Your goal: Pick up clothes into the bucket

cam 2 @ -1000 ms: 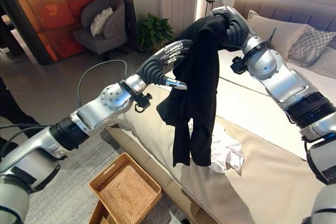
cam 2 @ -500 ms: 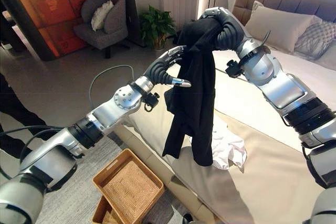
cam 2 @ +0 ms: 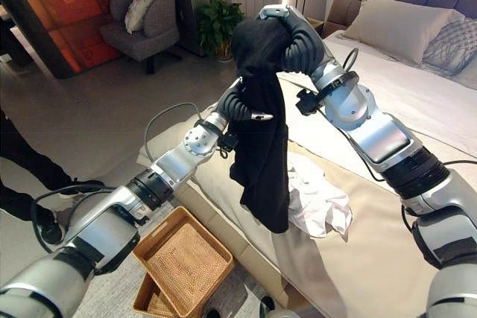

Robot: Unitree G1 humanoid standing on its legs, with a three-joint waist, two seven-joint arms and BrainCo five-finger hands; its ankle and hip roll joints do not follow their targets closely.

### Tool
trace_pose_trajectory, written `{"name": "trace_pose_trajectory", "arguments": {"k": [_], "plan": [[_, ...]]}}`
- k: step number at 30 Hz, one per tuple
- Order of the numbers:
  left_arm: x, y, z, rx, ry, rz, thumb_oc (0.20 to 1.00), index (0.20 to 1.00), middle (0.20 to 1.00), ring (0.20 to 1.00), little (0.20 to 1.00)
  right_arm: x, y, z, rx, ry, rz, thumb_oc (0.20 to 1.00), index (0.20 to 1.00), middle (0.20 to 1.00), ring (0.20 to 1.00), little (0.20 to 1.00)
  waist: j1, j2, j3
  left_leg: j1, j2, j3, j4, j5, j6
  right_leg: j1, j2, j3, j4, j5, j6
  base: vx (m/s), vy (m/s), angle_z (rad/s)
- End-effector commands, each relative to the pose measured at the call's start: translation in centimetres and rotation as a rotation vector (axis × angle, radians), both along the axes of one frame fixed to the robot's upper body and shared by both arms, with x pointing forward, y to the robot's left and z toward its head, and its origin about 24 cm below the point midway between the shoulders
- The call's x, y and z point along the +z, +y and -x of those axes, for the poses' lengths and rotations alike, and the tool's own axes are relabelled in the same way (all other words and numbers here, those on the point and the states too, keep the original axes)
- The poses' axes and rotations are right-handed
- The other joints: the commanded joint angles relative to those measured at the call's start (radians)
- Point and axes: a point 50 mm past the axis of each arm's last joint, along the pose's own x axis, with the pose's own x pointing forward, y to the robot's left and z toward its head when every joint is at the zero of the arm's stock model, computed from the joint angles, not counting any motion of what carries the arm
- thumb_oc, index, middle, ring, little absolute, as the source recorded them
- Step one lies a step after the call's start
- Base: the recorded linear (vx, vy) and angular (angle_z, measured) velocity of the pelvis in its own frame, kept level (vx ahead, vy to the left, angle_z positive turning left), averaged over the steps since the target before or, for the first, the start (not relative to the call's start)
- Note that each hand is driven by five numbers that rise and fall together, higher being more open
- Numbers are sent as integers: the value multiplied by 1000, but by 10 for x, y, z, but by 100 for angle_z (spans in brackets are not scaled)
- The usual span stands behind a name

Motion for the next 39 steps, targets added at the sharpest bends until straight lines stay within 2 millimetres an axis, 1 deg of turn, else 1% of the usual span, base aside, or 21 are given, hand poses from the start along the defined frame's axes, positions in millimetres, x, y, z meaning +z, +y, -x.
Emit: {"name": "trace_pose_trajectory", "arguments": {"k": [1,2,6,11,14,15,16,17,21,23,24,25,26,27,31,34,35,36,37,38,39], "plan": [[-16,-20,-5,-5,48,-132,1000,1000,1000,1000,1000,73,31,48,296,-307,-244,200,200,200,200,200,5,-59,-39,21,23,18,47,-64,-14,7,-104,29,73,-31,119,-4,5,-4],[-21,-25,-3,-16,75,-124,1000,1000,1000,1000,1000,75,36,49,316,-311,-258,200,200,200,200,200,1,-58,-39,21,22,20,47,-65,-13,3,-103,32,74,-30,119,0,0,0],[-29,-36,0,-36,107,-142,1000,1000,1000,1000,1000,81,43,51,341,-324,-296,200,200,200,200,200,-6,-57,-39,21,22,24,44,-65,-12,-1,-103,39,73,-28,118,-1,5,-12],[-31,-46,4,-66,131,-124,1000,1000,1000,1000,1000,84,51,51,363,-323,-315,200,200,200,200,200,-9,-58,-44,22,22,24,42,-65,-12,-4,-102,42,72,-27,116,0,0,-3],[-31,-50,6,-84,143,-113,1000,1000,1000,1000,1000,83,52,51,368,-314,-321,200,200,200,200,200,-11,-59,-45,23,22,22,42,-64,-12,-1,-101,40,72,-29,114,0,0,0],[-30,-50,6,-91,145,-96,918,918,918,918,918,83,52,51,370,-314,-318,200,200,200,200,200,-11,-59,-46,24,22,21,41,-65,-12,1,-100,39,73,-30,113,0,0,0],[-28,-50,6,-92,143,-89,429,429,429,429,429,82,52,51,368,-311,-316,200,200,200,200,200,-12,-59,-47,26,23,21,41,-65,-13,2,-100,39,74,-31,113,0,0,0],[-27,-49,6,-96,143,-74,200,200,200,200,200,82,51,50,364,-308,-320,200,200,200,200,200,-11,-59,-47,26,23,20,40,-65,-13,3,-100,38,74,-31,112,0,0,0],[-21,-45,6,-104,157,7,200,200,200,200,200,81,49,48,346,-308,-315,200,200,200,200,200,-9,-60,-48,27,22,17,40,-65,-14,7,-99,33,73,-33,111,0,0,0],[-15,-40,6,-105,163,79,200,200,200,200,200,78,44,45,316,-300,-316,366,366,366,366,366,-4,-60,-48,27,23,13,40,-65,-15,10,-99,27,73,-34,110,0,0,0],[-13,-39,7,-111,163,96,200,200,200,200,200,77,41,43,304,-297,-319,561,561,561,561,561,-3,-60,-49,27,23,12,40,-65,-15,12,-99,25,72,-35,109,0,0,0],[-10,-36,7,-108,159,126,200,200,200,200,200,76,39,42,290,-295,-321,645,645,645,645,645,0,-61,-48,27,24,10,40,-64,-16,13,-98,21,72,-35,109,0,0,0],[-7,-34,7,-105,157,153,200,200,200,200,200,75,37,40,275,-292,-321,950,950,950,950,950,2,-62,-48,27,25,8,41,-63,-17,15,-98,18,72,-36,108,0,0,0],[-5,-32,7,-105,155,171,200,200,200,200,200,73,35,39,263,-289,-323,1000,1000,1000,1000,1000,4,-63,-47,27,26,6,42,-64,-17,17,-98,16,72,-37,107,0,0,0],[11,-19,8,-110,126,284,200,200,200,200,200,65,25,33,213,-260,-339,1000,1000,1000,1000,1000,14,-65,-47,27,28,-1,44,-63,-19,24,-97,5,71,-40,106,3,-15,6],[29,-2,10,-116,74,359,200,200,200,200,200,58,13,28,167,-232,-346,1000,1000,1000,1000,1000,23,-65,-46,26,29,-4,45,-62,-21,28,-98,-5,71,-43,105,3,-15,9],[34,5,12,-114,55,376,200,200,200,200,200,55,8,27,149,-222,-347,1000,1000,1000,1000,1000,26,-66,-46,26,30,-5,45,-61,-22,29,-98,-7,70,-44,104,3,-18,10],[44,17,13,-108,12,396,200,200,200,200,200,50,1,25,124,-205,-355,1000,1000,1000,1000,1000,32,-64,-45,25,31,-7,46,-61,-23,30,-99,-10,70,-44,104,5,-17,9],[49,26,15,-103,-14,405,200,200,200,200,200,45,-6,24,101,-192,-361,1000,1000,1000,1000,1000,35,-64,-45,26,30,-9,46,-61,-24,32,-98,-12,70,-45,104,0,0,0],[49,26,15,-103,-12,404,200,200,200,200,200,45,-6,24,100,-191,-361,1000,1000,1000,1000,1000,35,-65,-46,26,30,-9,46,-61,-24,33,-98,-12,70,-46,104,0,0,0],[59,52,20,-74,-72,410,200,200,200,200,200,32,-24,22,43,-153,-379,1000,1000,1000,1000,1000,43,-61,-44,27,31,-13,47,-61,-25,35,-97,-17,70,-48,104,0,0,0]]}}
